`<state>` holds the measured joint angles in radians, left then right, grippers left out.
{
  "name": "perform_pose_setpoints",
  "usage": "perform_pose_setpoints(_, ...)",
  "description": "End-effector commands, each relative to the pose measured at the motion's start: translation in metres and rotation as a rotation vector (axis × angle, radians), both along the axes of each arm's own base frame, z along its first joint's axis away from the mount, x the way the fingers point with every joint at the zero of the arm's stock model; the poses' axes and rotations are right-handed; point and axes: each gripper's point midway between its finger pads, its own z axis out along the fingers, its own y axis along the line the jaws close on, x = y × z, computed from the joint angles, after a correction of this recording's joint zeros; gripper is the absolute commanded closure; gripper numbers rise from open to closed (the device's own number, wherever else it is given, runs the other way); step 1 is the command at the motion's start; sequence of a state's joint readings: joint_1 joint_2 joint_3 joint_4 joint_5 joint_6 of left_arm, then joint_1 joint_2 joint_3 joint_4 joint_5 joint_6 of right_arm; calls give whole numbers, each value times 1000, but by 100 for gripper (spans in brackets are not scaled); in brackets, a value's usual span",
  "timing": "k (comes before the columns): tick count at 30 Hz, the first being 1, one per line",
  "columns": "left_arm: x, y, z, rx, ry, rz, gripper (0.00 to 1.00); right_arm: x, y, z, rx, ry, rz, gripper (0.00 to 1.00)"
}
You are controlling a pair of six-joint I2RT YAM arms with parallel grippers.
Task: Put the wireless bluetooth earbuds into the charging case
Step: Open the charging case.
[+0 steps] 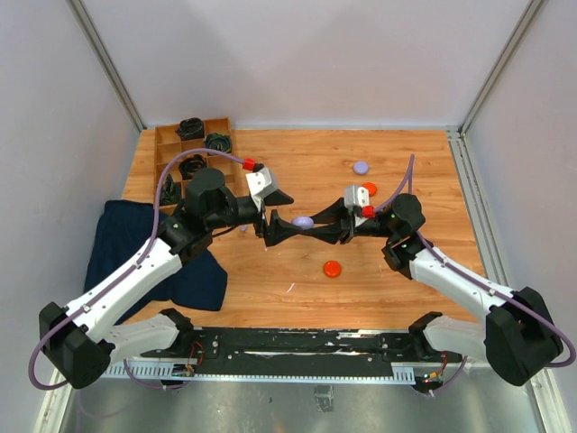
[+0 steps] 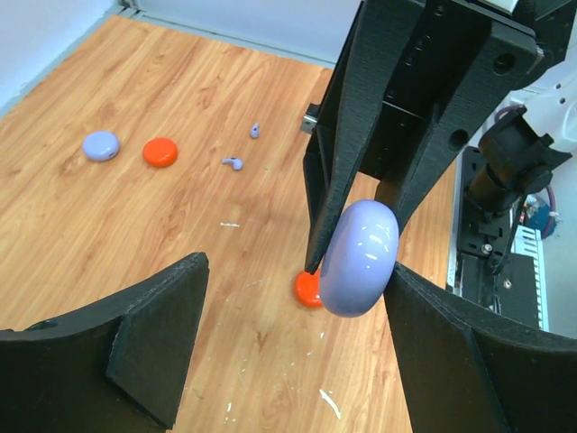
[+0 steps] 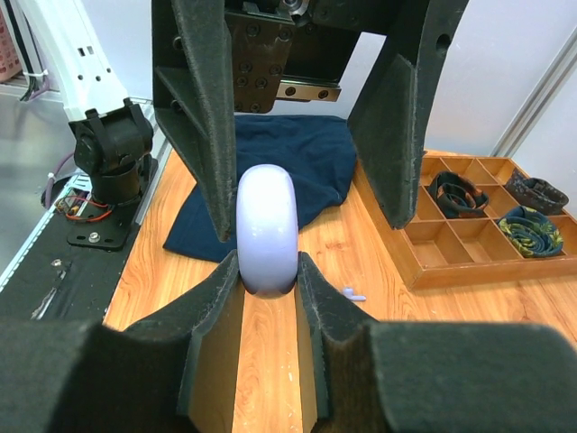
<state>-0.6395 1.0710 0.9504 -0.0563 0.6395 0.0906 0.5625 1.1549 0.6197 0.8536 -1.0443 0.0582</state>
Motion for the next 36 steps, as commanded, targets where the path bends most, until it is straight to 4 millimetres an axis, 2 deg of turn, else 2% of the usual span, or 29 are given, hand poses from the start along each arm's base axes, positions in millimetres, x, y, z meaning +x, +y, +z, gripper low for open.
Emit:
perform_pose_setpoints(1,7,1,7,-14,-20,46,17,-4,0,15,27,-58,2,96)
perform_pose_setpoints(15,6,10,41,-102,-65,109,15,-6,-1,9,12,-46,-1,96)
perform_pose_setpoints(24,5,12,49,-115,-66,119,14,-4,-2,6,5,-45,-17,96)
perform_pose_setpoints(29,2,10,41,-90,-63,89,12,-2,-2,7,5,-44,-23,96)
perform_pose_setpoints(36,6,4,7,-9,-13,71,9,-3,-2,9,10,-43,-23,96)
